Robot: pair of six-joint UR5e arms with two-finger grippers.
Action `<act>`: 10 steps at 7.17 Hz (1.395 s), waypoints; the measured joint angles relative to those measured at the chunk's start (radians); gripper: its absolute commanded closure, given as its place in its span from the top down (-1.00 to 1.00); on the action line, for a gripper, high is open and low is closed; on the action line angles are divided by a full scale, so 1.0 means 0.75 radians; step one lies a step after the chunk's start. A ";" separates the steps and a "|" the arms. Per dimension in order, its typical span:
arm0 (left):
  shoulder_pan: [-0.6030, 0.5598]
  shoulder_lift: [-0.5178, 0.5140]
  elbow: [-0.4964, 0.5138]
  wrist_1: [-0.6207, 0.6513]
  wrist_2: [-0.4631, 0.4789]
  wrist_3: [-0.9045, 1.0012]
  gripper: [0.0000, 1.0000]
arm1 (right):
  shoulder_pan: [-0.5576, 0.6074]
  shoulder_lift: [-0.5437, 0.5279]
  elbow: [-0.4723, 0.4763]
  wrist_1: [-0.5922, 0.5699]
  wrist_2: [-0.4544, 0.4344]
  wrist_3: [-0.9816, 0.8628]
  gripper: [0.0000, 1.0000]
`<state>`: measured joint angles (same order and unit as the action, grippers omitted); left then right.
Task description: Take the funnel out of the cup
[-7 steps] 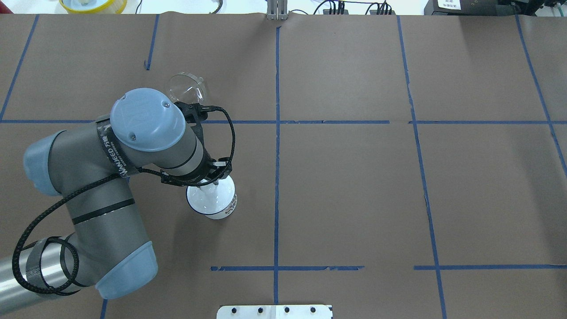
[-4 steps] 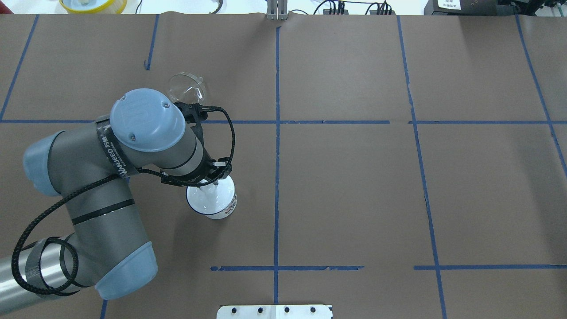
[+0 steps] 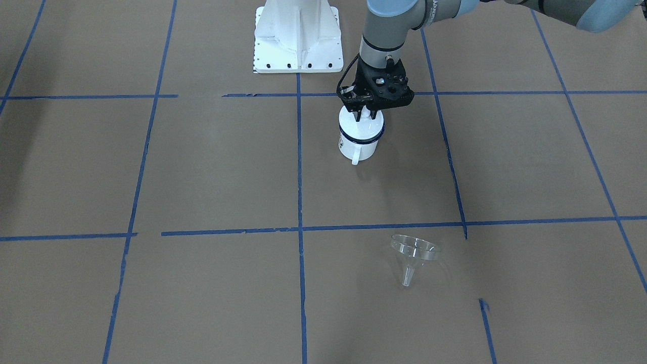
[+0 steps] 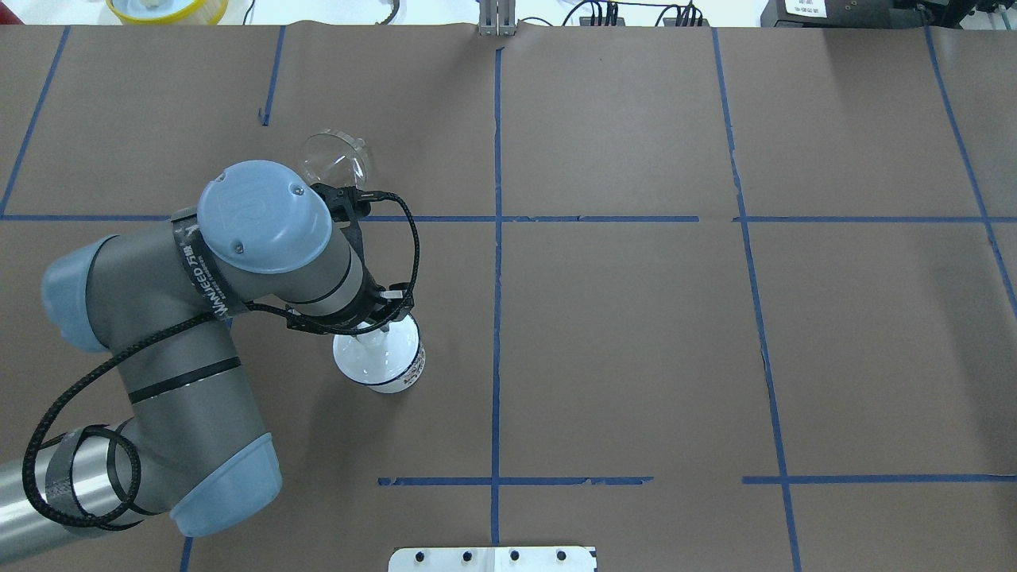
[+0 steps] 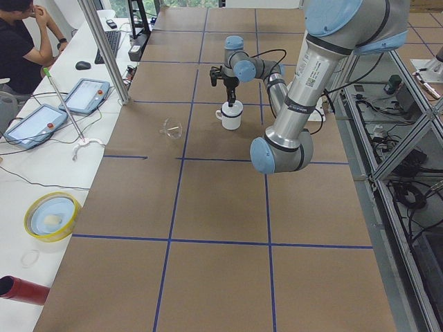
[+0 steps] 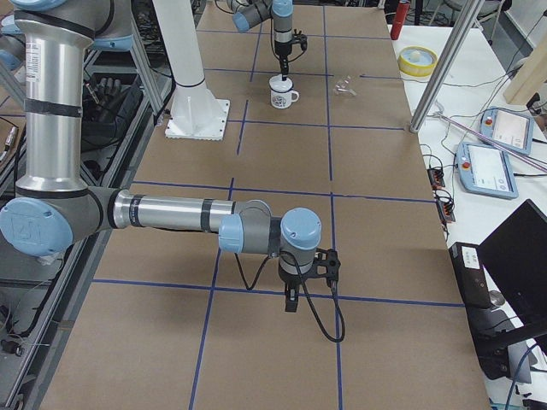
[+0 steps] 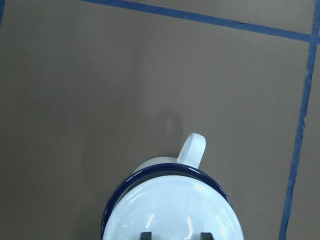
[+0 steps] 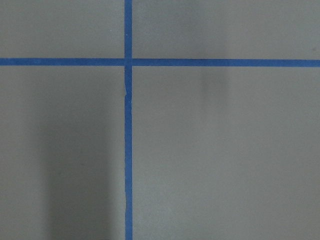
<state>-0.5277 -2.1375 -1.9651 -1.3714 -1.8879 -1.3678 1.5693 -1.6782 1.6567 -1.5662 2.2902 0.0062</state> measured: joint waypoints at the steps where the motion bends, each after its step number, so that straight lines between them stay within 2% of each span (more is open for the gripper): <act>1: 0.000 0.001 0.000 0.000 0.000 0.001 -1.00 | 0.000 0.000 0.000 0.000 0.000 0.000 1.00; 2: 0.000 0.001 -0.001 0.000 0.000 0.001 -0.20 | 0.000 0.000 0.000 0.000 0.000 0.000 1.00; 3: 0.000 0.001 0.001 0.000 -0.001 0.000 0.99 | 0.000 0.000 0.000 0.000 0.000 0.000 1.00; 10: -0.009 0.006 -0.029 -0.002 0.004 0.008 1.00 | 0.000 0.000 0.000 0.000 0.000 0.000 1.00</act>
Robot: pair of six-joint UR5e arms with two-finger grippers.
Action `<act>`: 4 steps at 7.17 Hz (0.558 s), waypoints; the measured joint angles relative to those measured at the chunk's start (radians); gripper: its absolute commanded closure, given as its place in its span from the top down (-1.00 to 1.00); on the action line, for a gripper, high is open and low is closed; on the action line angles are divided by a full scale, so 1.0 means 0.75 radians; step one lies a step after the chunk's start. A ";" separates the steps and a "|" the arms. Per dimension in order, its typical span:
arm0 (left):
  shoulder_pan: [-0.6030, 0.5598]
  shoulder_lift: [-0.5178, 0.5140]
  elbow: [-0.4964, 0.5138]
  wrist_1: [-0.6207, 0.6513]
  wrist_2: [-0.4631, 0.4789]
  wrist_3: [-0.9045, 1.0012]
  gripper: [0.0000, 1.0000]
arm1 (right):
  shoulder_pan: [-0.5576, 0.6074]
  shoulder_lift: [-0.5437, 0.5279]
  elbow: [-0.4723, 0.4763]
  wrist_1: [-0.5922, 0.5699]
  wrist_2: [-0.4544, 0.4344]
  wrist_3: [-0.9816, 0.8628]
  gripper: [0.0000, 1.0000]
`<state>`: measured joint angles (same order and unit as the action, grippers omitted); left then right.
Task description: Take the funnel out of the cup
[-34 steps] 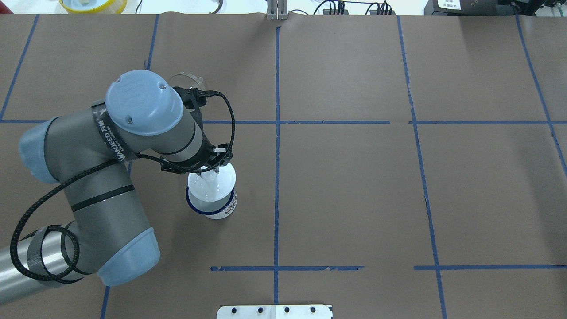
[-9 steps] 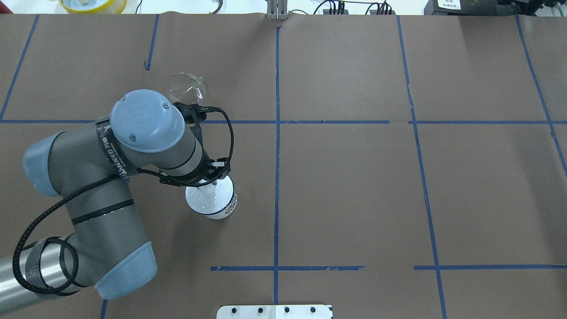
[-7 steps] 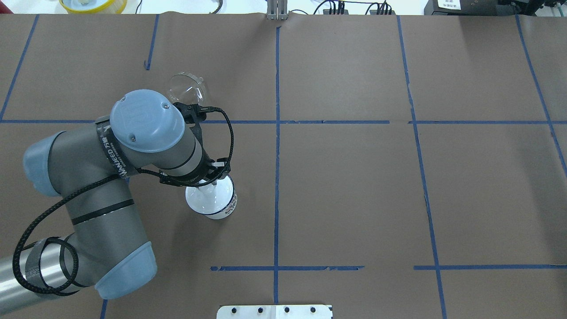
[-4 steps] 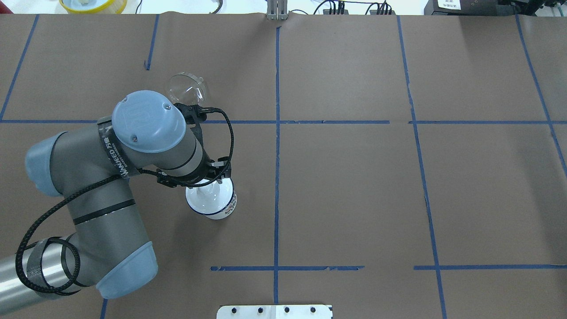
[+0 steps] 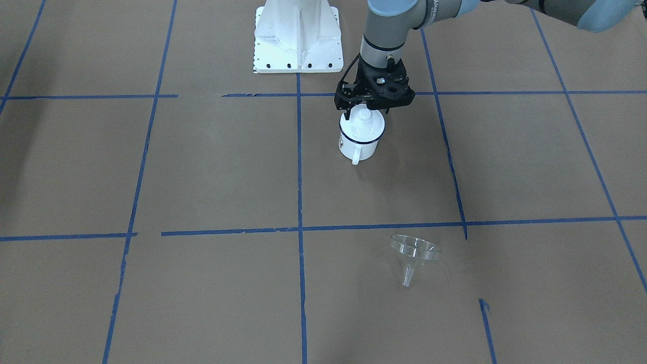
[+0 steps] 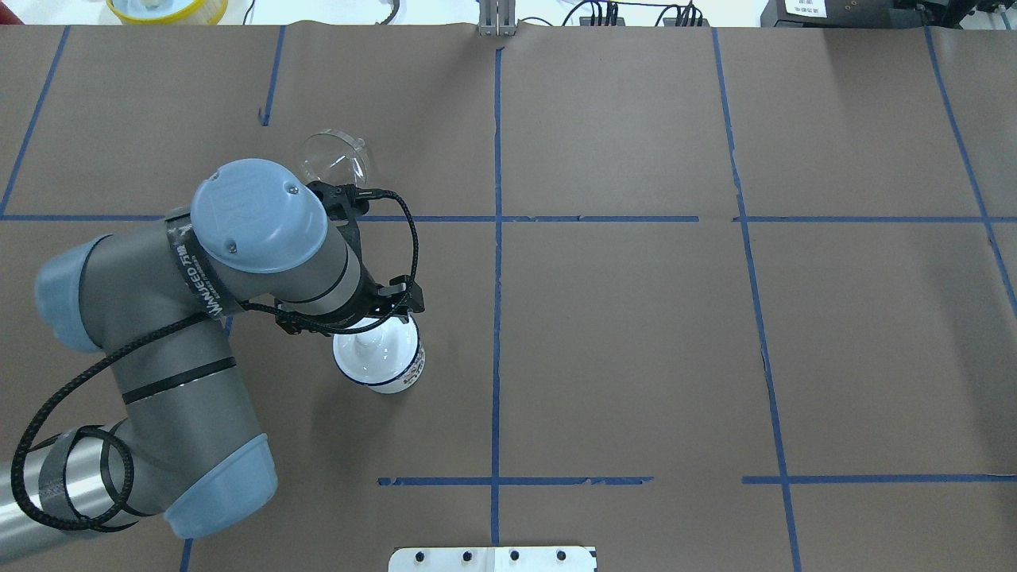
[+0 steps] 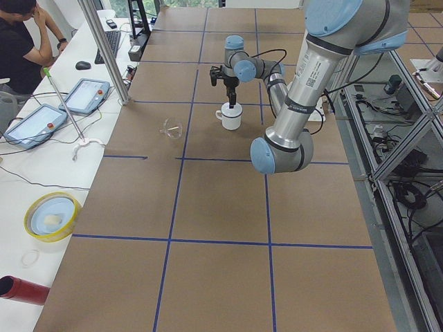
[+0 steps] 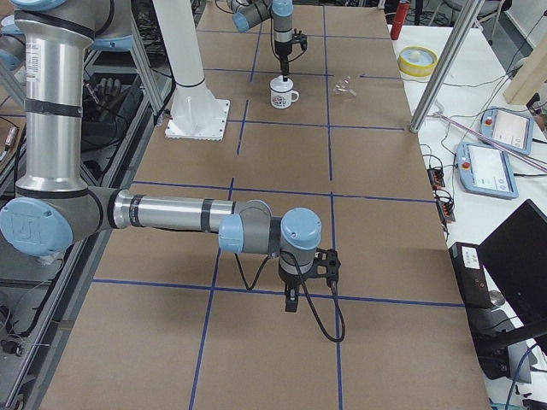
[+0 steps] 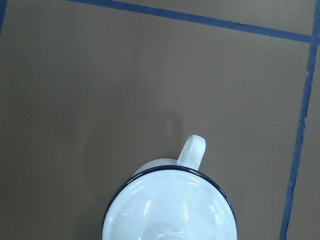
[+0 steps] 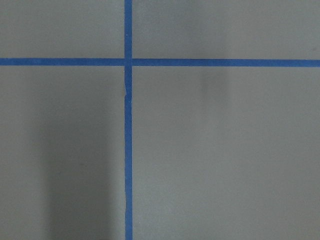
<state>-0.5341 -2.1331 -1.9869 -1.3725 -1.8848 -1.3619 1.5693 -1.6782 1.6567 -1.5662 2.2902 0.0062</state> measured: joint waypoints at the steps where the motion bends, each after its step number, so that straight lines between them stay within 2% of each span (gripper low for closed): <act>1: -0.023 0.004 -0.030 0.000 0.001 0.012 1.00 | 0.000 0.000 0.000 0.000 0.000 0.000 1.00; 2: -0.061 0.004 -0.050 -0.001 0.001 0.059 1.00 | 0.000 0.000 0.000 0.000 0.000 0.000 1.00; 4: -0.205 0.004 -0.057 -0.010 -0.004 0.311 1.00 | 0.000 0.000 0.000 0.000 0.000 0.000 1.00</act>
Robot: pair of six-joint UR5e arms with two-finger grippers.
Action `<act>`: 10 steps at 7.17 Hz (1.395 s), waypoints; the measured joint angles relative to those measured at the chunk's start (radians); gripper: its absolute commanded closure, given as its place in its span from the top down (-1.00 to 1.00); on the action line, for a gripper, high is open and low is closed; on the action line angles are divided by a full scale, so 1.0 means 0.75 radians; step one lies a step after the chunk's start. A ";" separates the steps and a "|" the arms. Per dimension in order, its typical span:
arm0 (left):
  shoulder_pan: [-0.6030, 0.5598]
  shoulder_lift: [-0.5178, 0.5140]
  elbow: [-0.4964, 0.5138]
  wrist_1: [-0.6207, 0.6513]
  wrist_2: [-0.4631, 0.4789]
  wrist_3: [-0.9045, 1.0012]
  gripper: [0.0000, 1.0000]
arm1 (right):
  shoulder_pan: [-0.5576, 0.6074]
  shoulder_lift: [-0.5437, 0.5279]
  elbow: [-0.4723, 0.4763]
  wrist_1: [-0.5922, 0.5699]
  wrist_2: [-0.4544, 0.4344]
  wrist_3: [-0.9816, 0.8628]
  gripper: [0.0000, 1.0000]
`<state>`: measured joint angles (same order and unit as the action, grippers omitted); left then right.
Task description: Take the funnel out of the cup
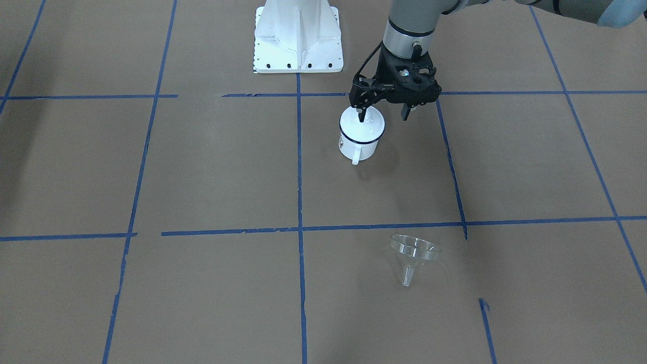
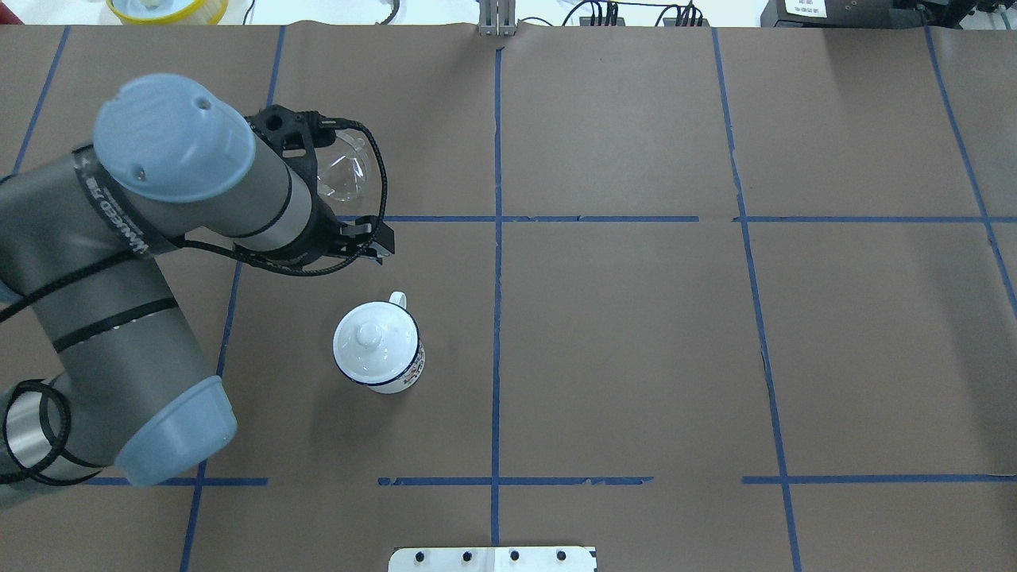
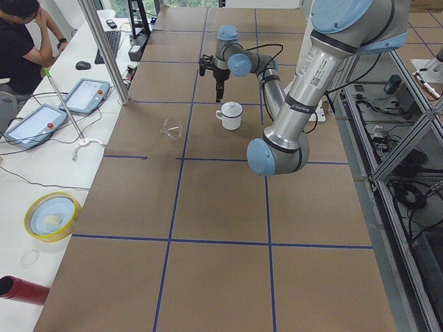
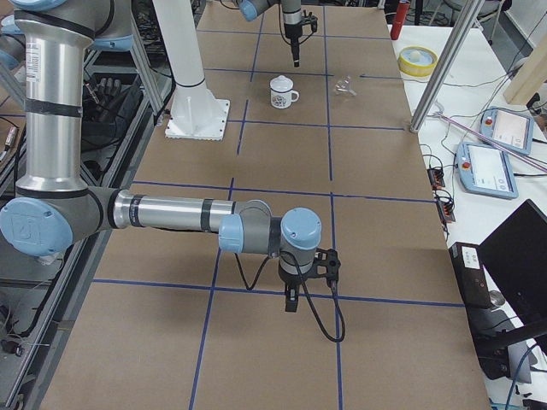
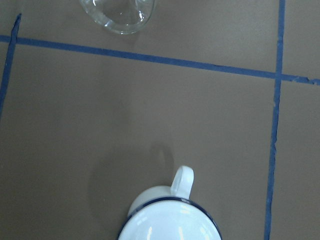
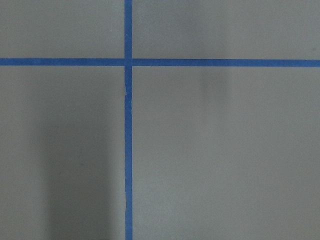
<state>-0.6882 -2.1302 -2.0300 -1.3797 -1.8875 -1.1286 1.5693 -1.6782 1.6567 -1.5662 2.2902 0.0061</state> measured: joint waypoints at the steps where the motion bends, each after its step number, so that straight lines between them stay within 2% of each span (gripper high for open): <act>1: -0.106 0.017 0.004 -0.023 -0.003 0.162 1.00 | 0.000 0.000 0.000 0.000 0.000 0.000 1.00; 3: -0.303 0.123 0.037 -0.143 -0.019 0.430 1.00 | 0.000 0.000 0.000 0.000 0.000 0.000 1.00; 4: -0.431 0.184 0.112 -0.245 -0.062 0.603 1.00 | 0.000 0.000 0.000 0.000 0.000 0.000 1.00; 6: -0.654 0.304 0.291 -0.439 -0.223 0.919 1.00 | 0.000 0.000 0.000 0.000 0.000 0.000 1.00; 8: -0.896 0.424 0.518 -0.620 -0.449 1.160 1.00 | 0.000 0.000 0.000 0.000 0.000 0.000 1.00; 9: -0.992 0.473 0.614 -0.653 -0.559 1.238 1.00 | 0.000 0.000 0.000 0.000 0.000 0.000 1.00; 10: -1.053 0.540 0.655 -0.654 -0.600 1.270 1.00 | 0.000 0.000 0.000 0.000 0.000 0.000 1.00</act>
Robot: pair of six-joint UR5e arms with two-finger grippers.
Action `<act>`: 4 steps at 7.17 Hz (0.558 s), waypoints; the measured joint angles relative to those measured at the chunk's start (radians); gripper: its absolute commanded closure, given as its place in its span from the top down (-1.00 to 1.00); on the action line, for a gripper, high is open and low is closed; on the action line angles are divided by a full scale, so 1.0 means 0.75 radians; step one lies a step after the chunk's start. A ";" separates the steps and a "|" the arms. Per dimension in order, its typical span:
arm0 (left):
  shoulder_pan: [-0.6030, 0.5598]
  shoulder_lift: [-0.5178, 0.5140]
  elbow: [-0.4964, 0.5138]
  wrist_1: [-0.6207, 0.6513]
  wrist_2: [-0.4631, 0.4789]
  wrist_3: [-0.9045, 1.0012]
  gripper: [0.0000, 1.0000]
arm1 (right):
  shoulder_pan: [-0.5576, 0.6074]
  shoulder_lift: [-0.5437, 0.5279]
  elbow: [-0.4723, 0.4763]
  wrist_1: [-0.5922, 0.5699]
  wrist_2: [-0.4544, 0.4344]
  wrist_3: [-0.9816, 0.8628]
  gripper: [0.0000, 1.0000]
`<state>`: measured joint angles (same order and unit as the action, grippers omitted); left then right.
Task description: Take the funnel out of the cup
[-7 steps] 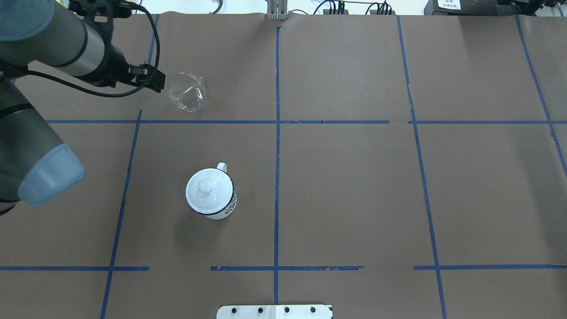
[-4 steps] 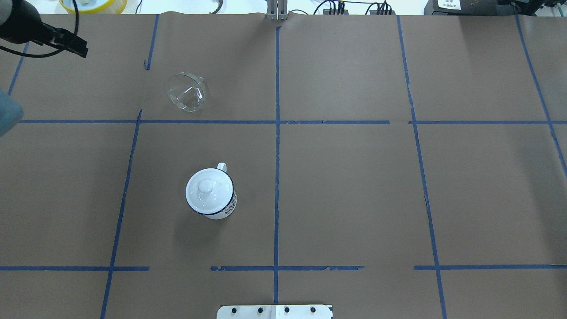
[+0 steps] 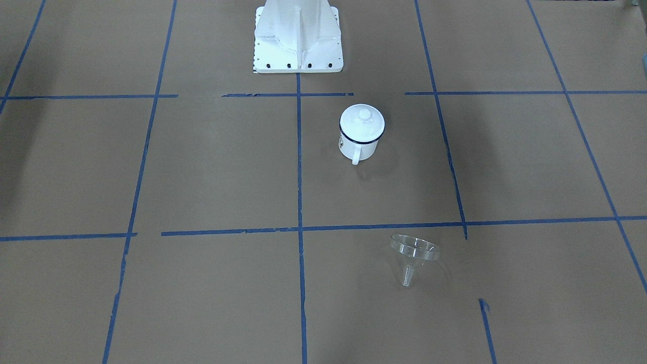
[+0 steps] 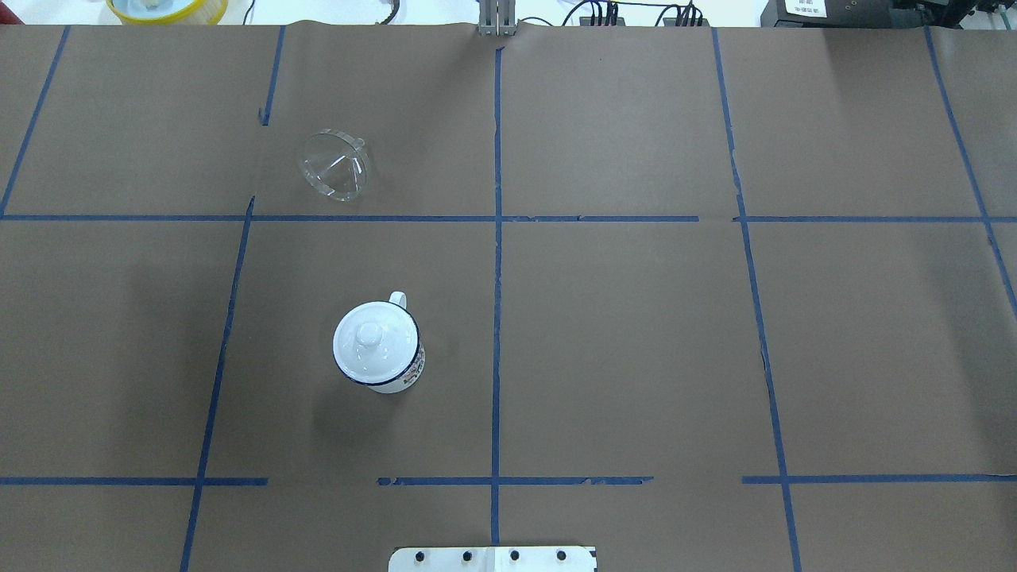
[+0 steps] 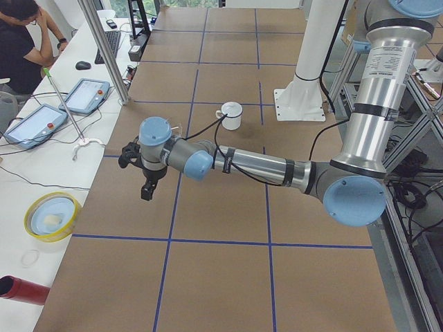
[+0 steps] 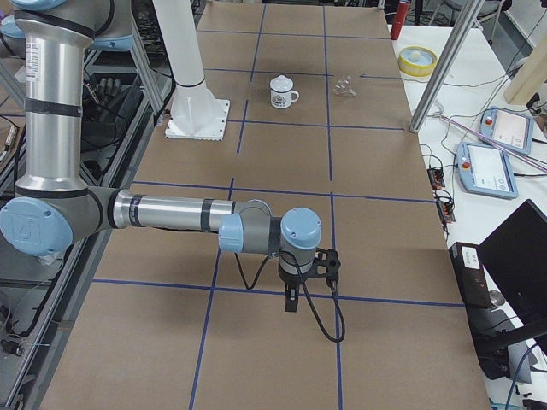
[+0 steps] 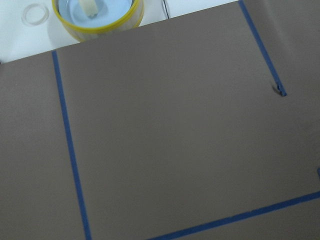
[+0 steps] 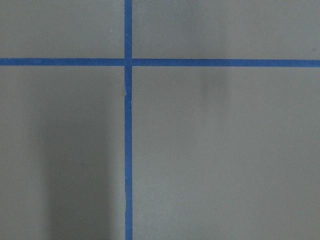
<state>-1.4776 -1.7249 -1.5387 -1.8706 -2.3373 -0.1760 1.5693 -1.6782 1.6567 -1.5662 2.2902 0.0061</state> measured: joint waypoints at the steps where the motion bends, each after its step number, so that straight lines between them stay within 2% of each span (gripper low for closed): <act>1: -0.040 0.081 0.014 0.013 -0.014 0.012 1.00 | 0.000 0.000 0.000 0.000 0.000 0.000 1.00; 4: -0.068 0.262 -0.061 0.118 -0.022 0.019 1.00 | 0.000 0.000 0.000 0.000 0.000 0.000 1.00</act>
<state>-1.5285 -1.5285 -1.5846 -1.7822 -2.3536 -0.1619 1.5693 -1.6782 1.6567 -1.5662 2.2902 0.0061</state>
